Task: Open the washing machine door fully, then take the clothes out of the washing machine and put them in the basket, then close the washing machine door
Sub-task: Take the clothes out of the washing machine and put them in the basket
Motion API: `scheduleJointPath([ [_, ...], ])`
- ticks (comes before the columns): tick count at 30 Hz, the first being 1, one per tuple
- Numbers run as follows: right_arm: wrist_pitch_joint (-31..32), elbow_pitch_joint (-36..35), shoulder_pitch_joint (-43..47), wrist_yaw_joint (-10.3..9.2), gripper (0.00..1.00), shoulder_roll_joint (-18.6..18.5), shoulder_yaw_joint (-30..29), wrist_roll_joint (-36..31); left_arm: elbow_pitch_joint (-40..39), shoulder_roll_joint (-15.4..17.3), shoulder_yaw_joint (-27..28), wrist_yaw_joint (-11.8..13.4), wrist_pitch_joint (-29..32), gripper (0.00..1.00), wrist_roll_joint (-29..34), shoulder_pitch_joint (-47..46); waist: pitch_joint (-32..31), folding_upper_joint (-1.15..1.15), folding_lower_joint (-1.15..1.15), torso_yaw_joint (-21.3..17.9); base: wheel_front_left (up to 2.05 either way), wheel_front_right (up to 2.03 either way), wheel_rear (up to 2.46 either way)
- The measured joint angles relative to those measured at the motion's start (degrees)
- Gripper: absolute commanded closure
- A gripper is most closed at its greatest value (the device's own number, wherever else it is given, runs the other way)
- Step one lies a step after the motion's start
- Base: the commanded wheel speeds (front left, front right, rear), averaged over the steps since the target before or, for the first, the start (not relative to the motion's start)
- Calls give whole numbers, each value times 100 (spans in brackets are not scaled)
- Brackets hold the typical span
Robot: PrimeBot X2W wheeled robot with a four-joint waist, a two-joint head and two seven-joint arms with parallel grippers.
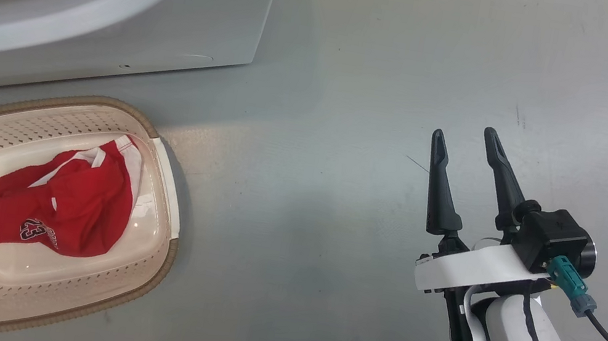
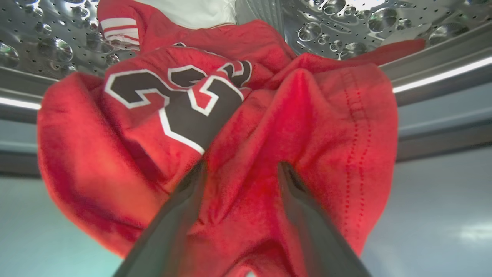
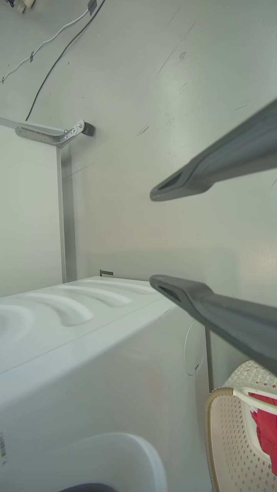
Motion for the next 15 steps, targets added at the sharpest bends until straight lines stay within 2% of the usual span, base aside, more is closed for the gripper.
scheduleJointPath([
  [1,0,3,-1,0,0,0,0,0,29,-3,-8,0,-8,97,2,-18,3,0,0,2,0,0,0],
  [2,0,9,-3,0,0,0,0,0,63,-11,-9,0,-18,100,8,-46,5,0,0,5,0,0,0],
  [6,0,21,-41,-23,0,0,0,1,141,-69,-77,0,-134,100,67,-80,-5,0,0,24,0,0,0],
  [15,0,110,-113,-43,0,-1,-75,0,182,-308,-216,-37,-876,100,174,-81,-175,0,0,154,0,0,0],
])
